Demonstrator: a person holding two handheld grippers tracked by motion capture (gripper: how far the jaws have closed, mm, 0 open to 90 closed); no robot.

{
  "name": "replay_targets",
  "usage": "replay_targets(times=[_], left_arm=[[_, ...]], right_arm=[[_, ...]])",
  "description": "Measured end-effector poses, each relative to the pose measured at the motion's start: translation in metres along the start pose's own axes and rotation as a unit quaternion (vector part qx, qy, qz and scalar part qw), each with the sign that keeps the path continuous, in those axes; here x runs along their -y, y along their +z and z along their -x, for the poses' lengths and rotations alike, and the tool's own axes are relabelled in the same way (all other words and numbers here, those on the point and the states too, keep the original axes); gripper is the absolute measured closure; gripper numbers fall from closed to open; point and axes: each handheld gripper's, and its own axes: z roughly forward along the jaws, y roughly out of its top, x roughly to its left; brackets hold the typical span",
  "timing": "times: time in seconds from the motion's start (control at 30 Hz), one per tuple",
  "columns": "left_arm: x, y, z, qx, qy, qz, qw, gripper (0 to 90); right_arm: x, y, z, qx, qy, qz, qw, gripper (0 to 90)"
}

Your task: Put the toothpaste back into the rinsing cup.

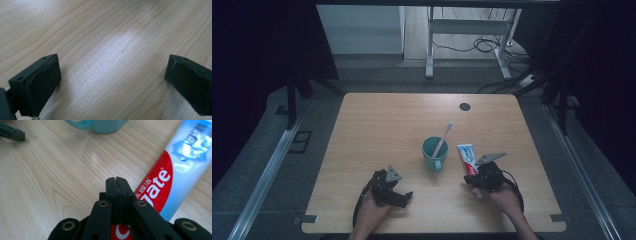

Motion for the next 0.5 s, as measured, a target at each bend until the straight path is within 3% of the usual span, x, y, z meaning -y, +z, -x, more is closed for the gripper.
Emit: replay_targets(times=[0.5], left_arm=[[0.000, 0.000, 0.000, 0.000, 0.000, 0.000, 1.0000, 0.7]], right_arm=[[0.018, -0.016, 0.015, 0.021, 0.018, 0.000, 0.9996, 86.3]])
